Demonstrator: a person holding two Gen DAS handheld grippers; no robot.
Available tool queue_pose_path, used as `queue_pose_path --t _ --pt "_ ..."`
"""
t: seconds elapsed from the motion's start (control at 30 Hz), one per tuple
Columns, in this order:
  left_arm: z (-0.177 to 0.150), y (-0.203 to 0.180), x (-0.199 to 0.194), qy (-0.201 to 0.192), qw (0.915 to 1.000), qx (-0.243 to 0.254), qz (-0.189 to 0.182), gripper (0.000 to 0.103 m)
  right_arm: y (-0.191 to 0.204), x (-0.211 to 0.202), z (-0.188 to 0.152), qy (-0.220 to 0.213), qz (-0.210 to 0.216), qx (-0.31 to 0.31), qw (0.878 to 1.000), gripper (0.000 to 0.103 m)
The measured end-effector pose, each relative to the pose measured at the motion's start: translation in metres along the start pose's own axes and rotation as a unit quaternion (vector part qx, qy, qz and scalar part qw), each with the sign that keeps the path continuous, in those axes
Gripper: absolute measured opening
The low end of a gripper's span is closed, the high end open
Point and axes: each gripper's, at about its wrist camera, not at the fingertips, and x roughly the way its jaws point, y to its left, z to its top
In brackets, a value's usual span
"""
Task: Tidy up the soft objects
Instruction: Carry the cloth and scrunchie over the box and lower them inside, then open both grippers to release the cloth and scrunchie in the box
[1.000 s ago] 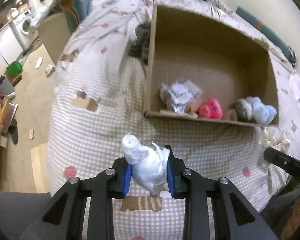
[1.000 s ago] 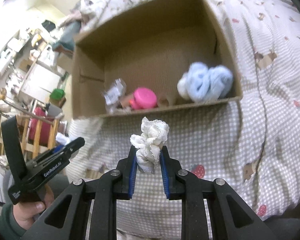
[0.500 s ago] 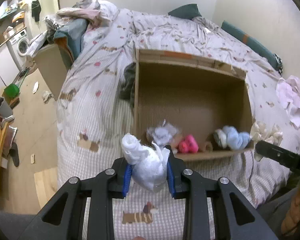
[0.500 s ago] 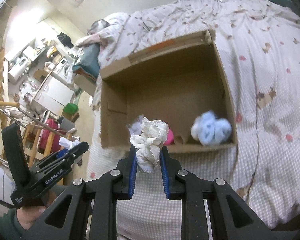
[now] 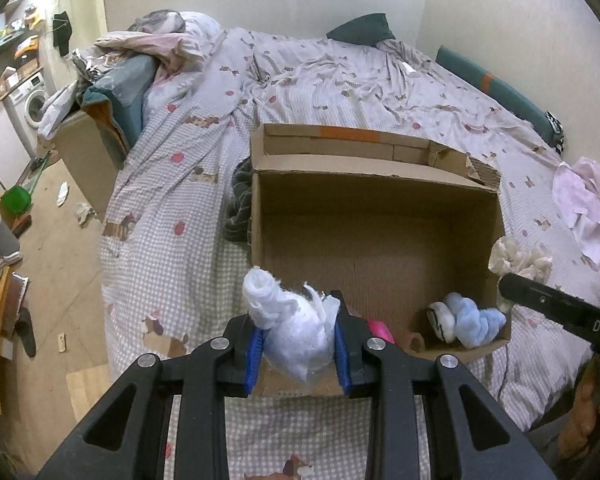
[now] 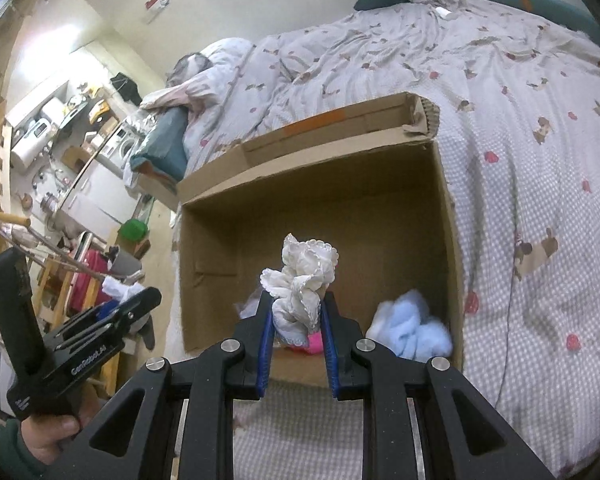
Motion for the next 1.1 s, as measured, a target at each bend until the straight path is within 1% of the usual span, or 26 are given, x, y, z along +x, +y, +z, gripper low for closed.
queue_pose_path --t 0.1,0.17,0.23,0.33,0.5,0.63,0.9,1.1 --pt "-0.001 0.0 0.016 0.004 1.0 -0.007 0.002 0.027 -0.009 0.015 -0.004 0.006 -0.006 0.01 1.0 0.024" --pt "-0.004 0.003 0.032 0.012 0.9998 -0.013 0.01 0.027 -0.015 0.027 -0.008 0.018 -0.011 0.016 1.0 0.024" --pt "-0.008 0.006 0.046 0.024 0.9995 -0.022 0.006 0.027 -0.021 0.04 -0.011 0.033 -0.019 0.02 0.999 0.024" --pt "-0.013 0.008 0.055 0.027 0.9994 -0.021 0.007 0.027 -0.024 0.055 -0.015 0.052 -0.035 0.012 0.998 0.024" --pt "-0.016 0.001 0.059 0.021 0.9998 0.003 0.006 0.027 -0.025 0.066 -0.019 0.069 -0.042 0.009 0.997 0.024" --pt "-0.019 0.001 0.065 0.031 0.9995 0.005 -0.001 0.027 -0.022 0.075 -0.017 0.076 -0.047 0.011 0.996 0.024" --pt "-0.019 0.004 0.063 0.026 0.9996 -0.001 -0.004 0.028 -0.016 0.087 -0.013 0.081 -0.043 0.014 0.996 0.024" --pt "-0.019 -0.004 0.064 0.024 0.9996 0.012 -0.012 0.029 -0.018 0.085 -0.014 0.079 -0.045 0.018 0.996 0.024"
